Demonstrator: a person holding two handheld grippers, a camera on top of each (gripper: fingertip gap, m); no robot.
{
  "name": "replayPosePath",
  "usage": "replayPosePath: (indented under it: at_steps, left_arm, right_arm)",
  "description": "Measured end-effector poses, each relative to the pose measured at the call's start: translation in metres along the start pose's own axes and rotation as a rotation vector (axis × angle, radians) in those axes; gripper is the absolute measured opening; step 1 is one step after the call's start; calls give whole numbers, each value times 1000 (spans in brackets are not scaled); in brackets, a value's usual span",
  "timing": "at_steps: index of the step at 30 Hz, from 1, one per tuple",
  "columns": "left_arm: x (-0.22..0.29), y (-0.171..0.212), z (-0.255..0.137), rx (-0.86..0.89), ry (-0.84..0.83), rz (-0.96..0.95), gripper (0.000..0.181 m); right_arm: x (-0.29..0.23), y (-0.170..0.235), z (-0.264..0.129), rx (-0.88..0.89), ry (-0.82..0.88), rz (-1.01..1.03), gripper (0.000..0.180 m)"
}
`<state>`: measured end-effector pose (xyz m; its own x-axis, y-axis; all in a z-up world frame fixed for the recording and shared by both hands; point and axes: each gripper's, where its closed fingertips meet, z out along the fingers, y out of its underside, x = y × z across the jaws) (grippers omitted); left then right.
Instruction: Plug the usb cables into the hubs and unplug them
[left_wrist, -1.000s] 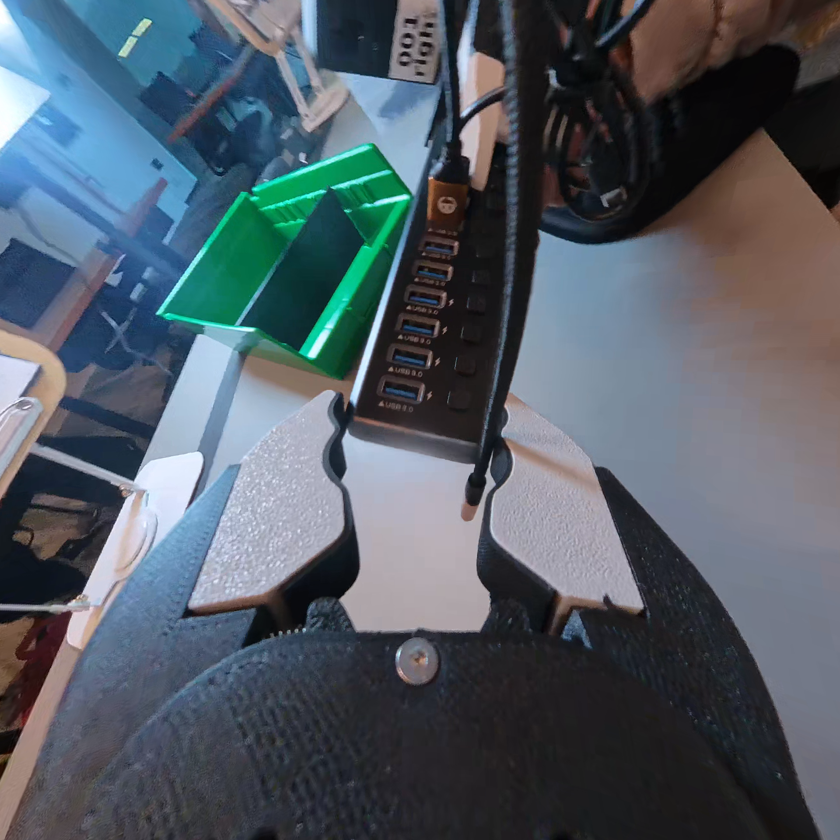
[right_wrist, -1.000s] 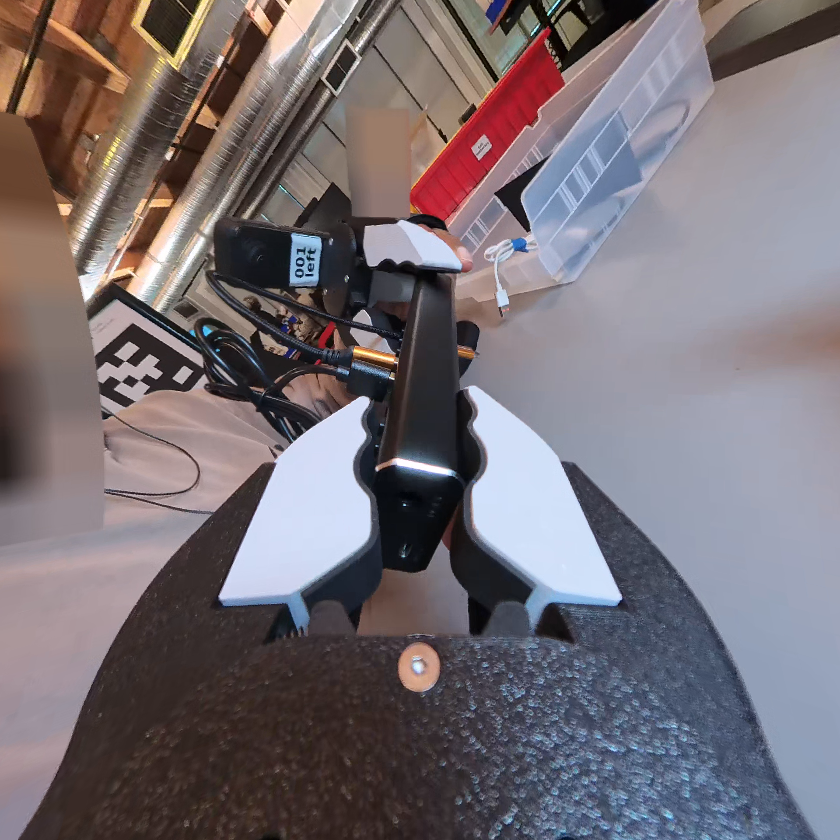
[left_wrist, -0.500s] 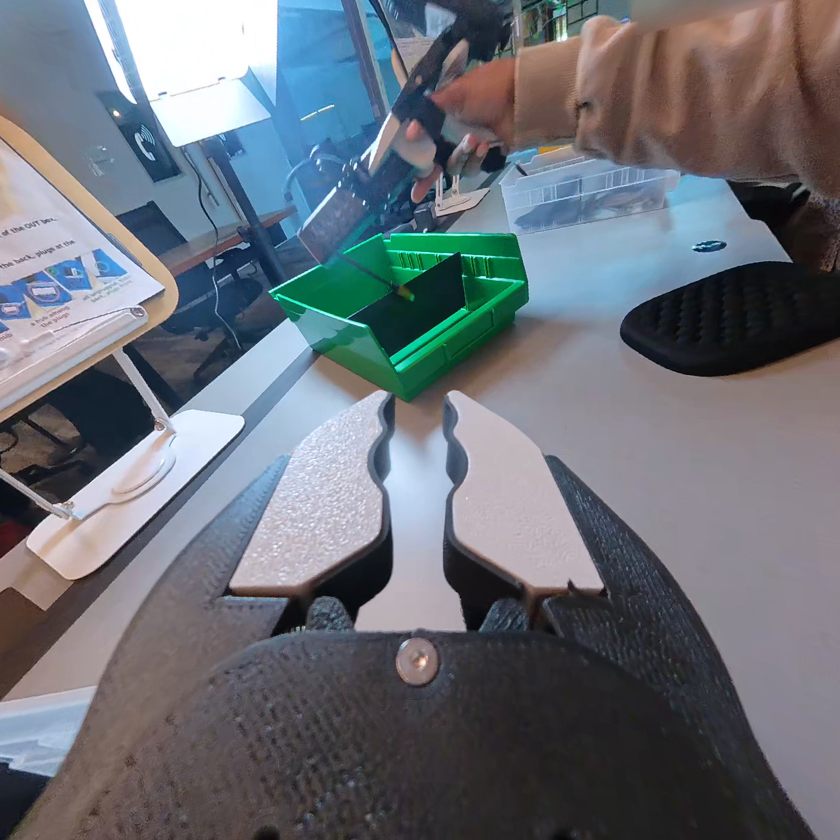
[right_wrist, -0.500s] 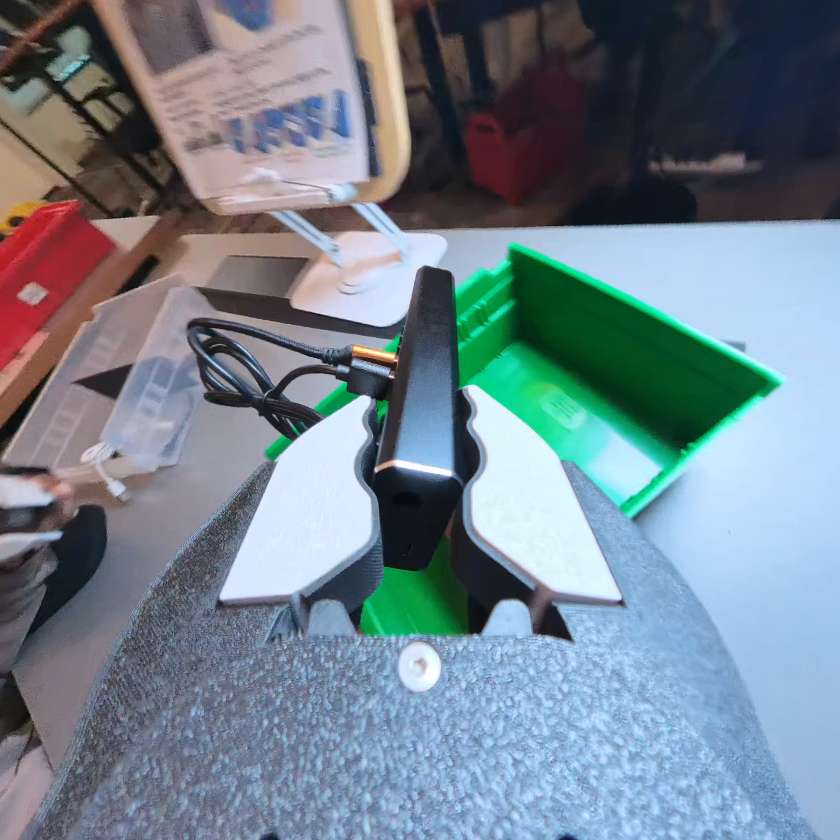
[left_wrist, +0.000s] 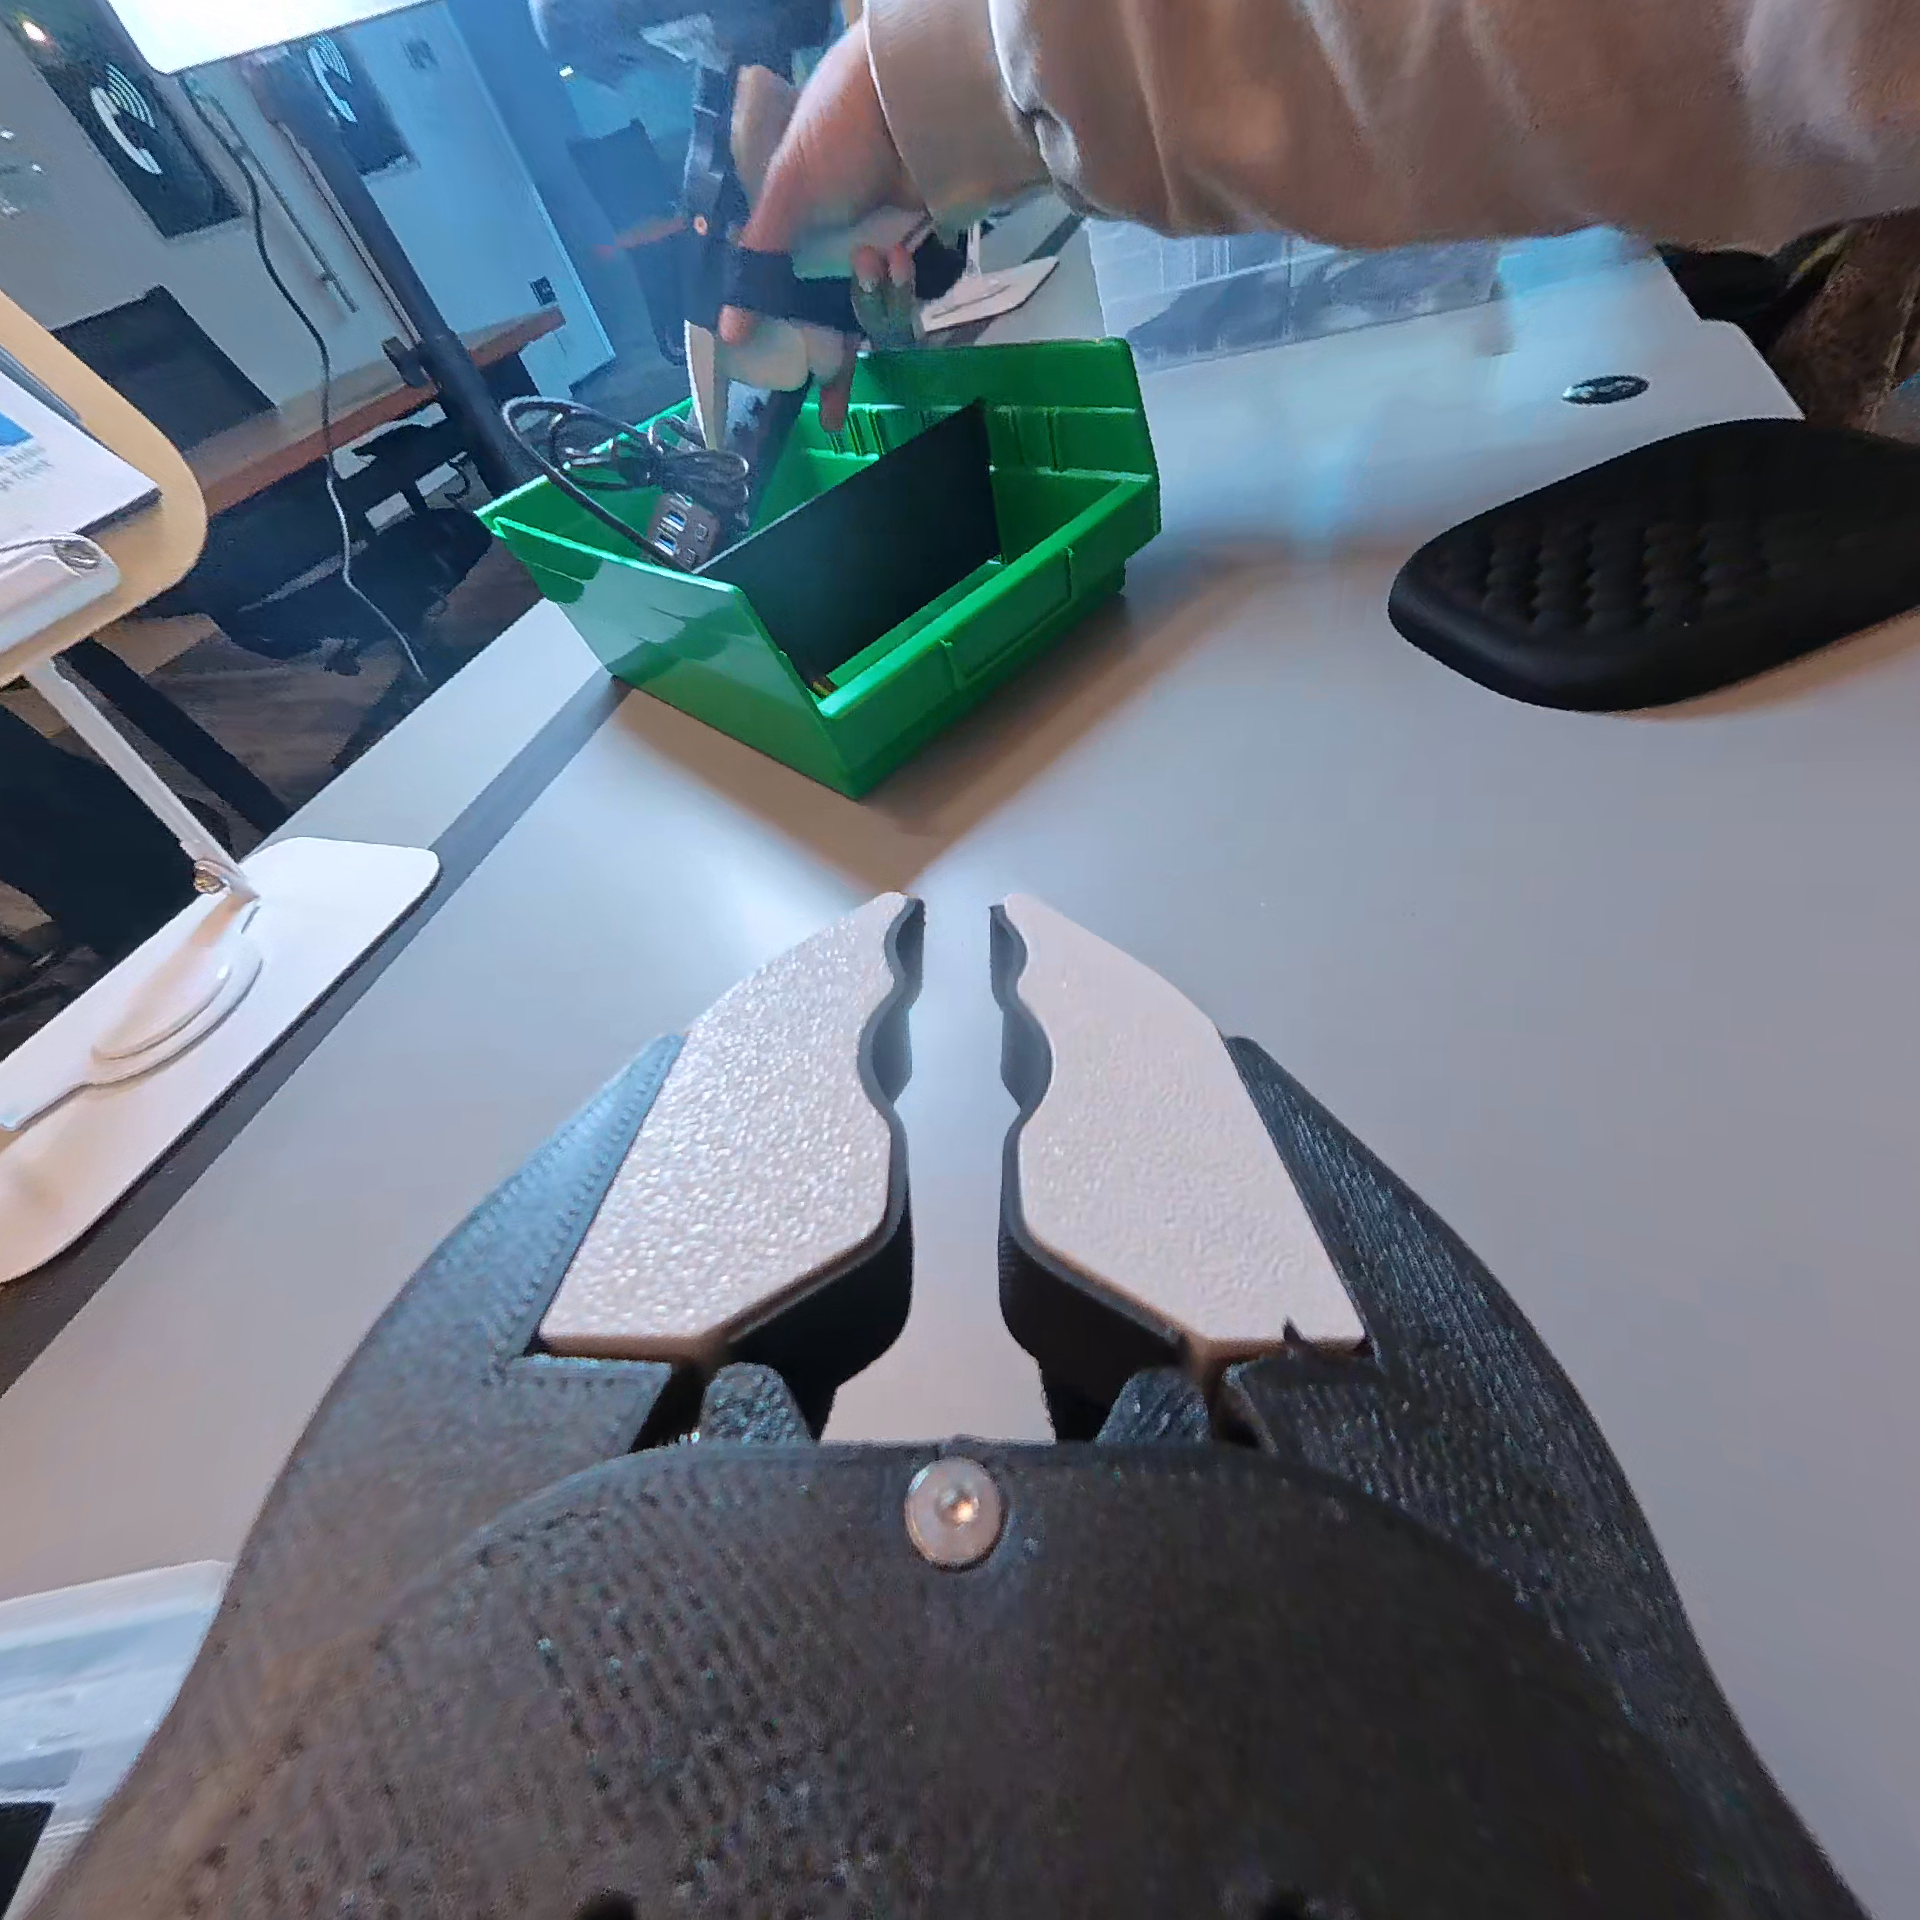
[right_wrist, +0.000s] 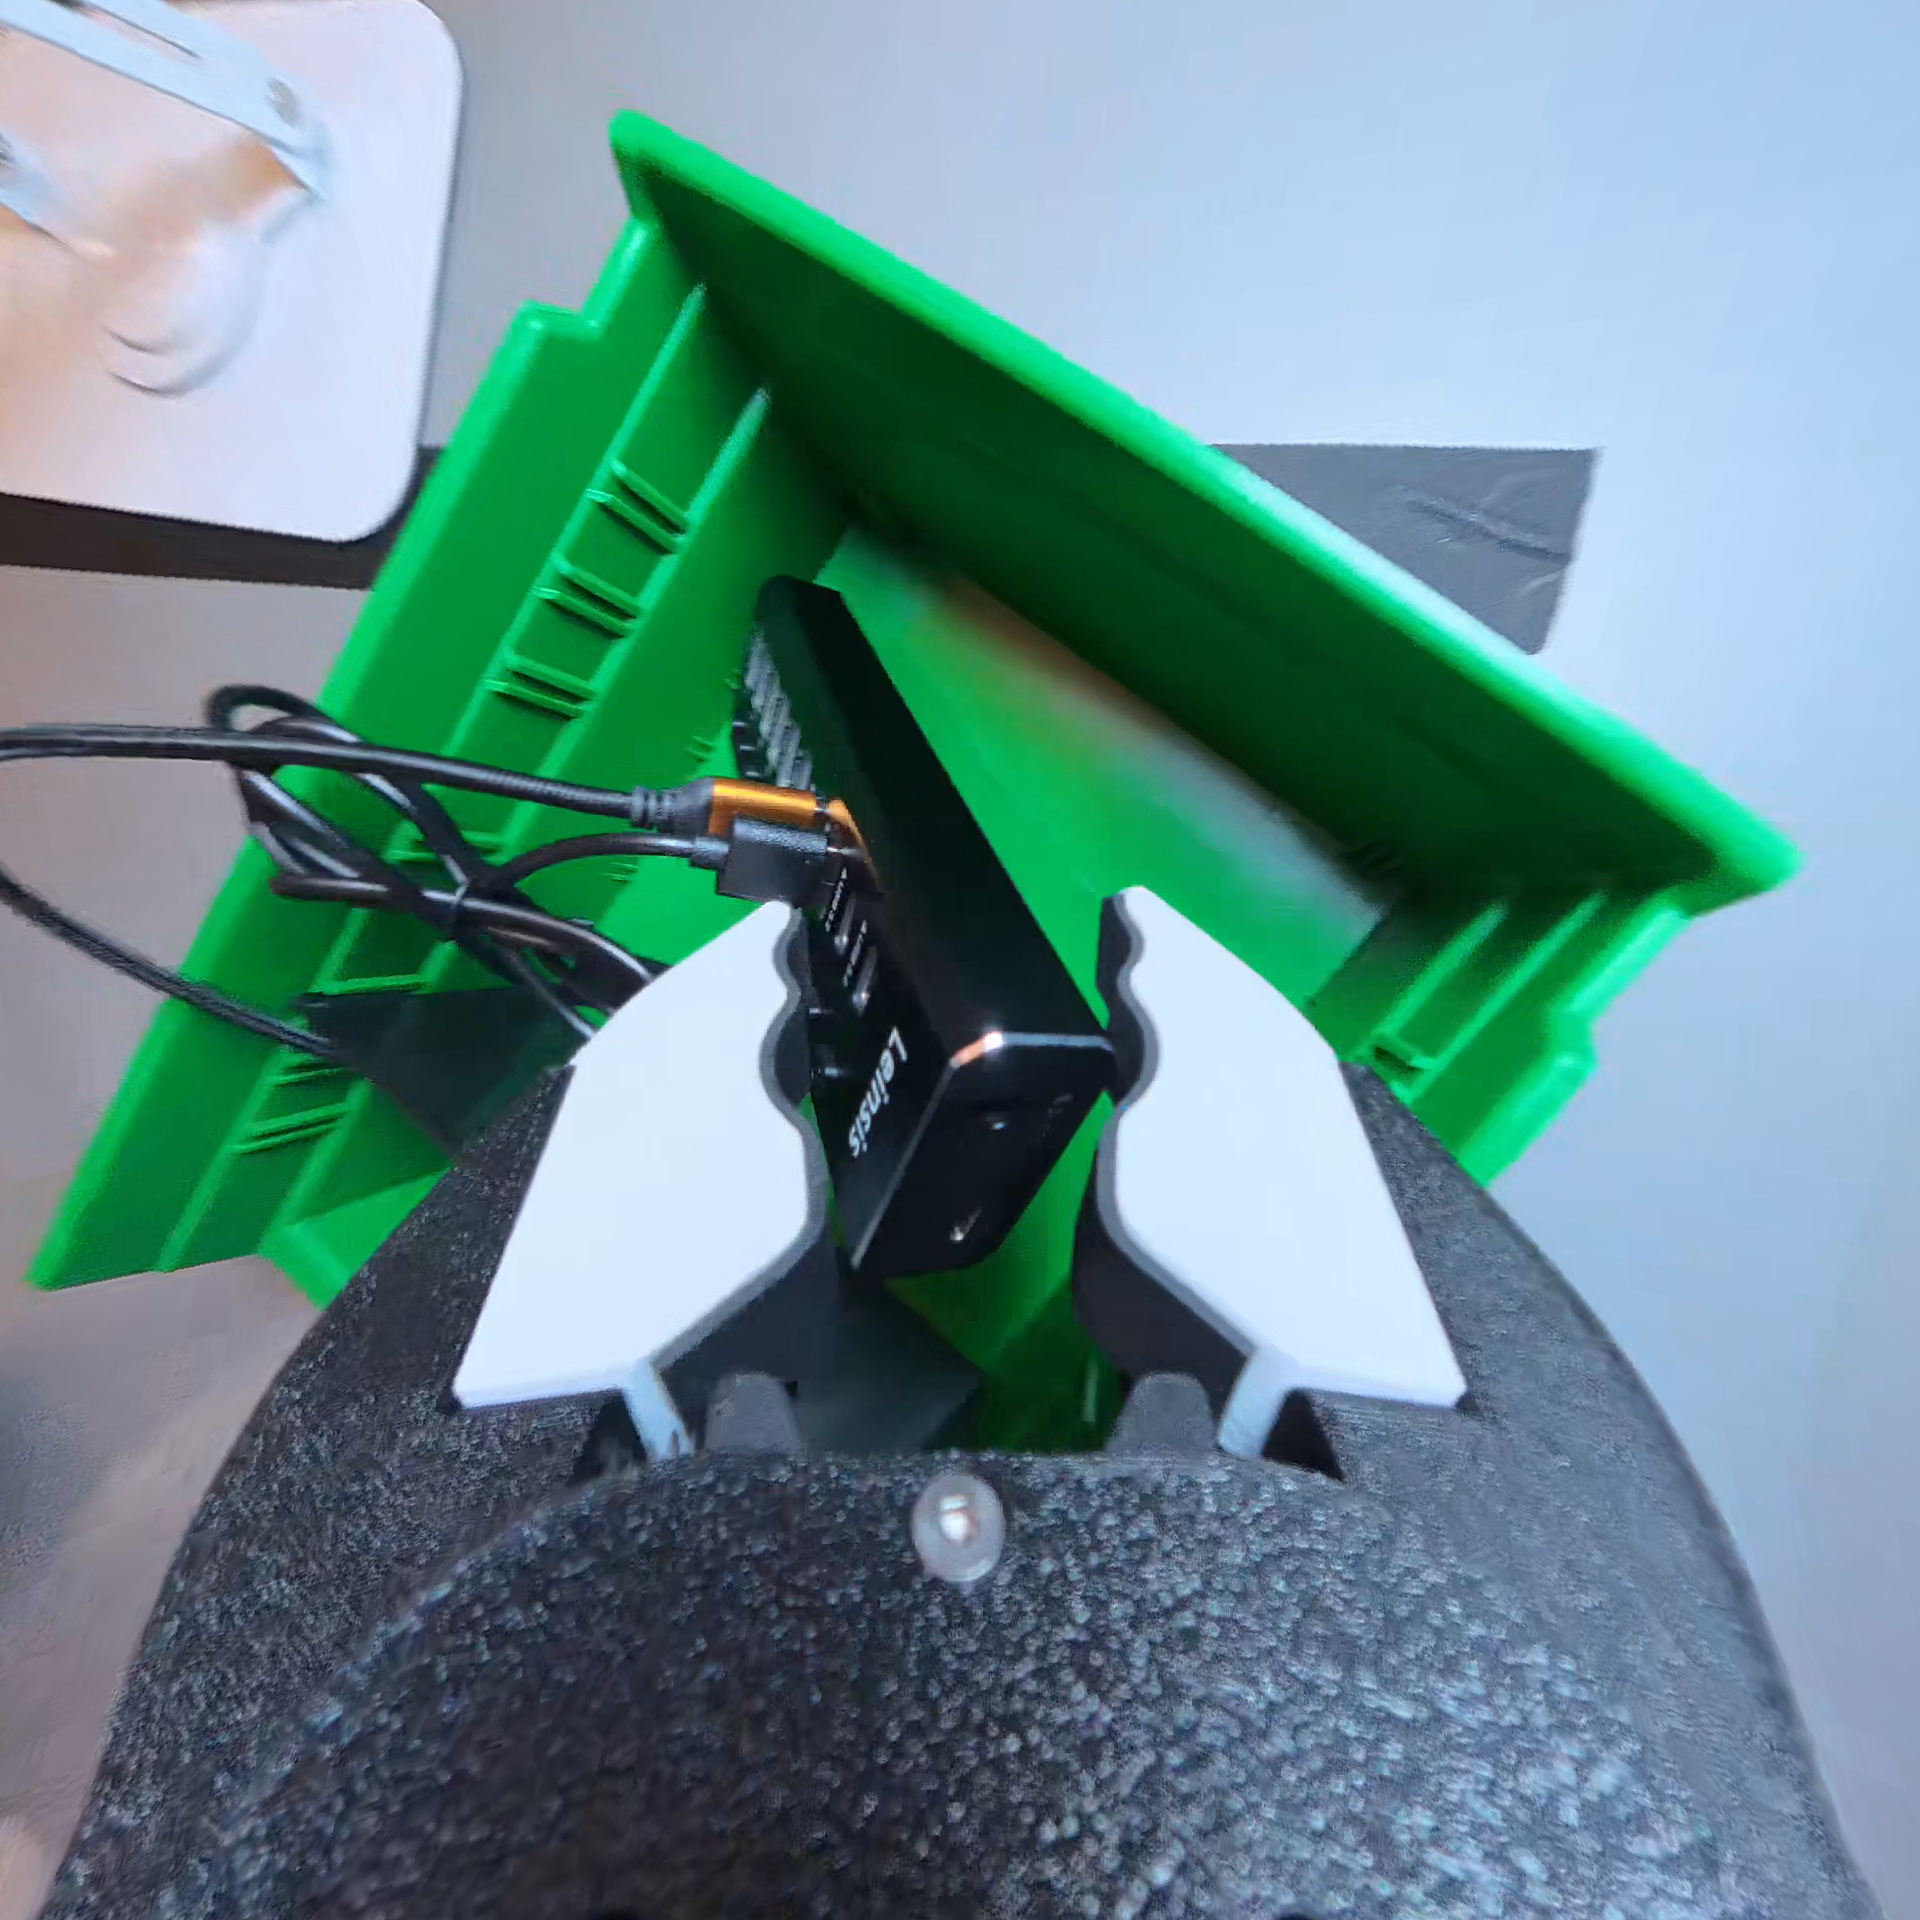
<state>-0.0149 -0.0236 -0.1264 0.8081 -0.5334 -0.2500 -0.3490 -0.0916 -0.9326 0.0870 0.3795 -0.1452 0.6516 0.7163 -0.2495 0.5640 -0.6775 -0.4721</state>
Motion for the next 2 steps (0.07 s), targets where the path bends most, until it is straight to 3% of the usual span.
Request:
replayPosePath:
  at_steps: [2]
  left_arm:
    - [2,4,2,-17,6,9,12]
  right_arm:
    - [6,0,-2,-26,58,-77,59]
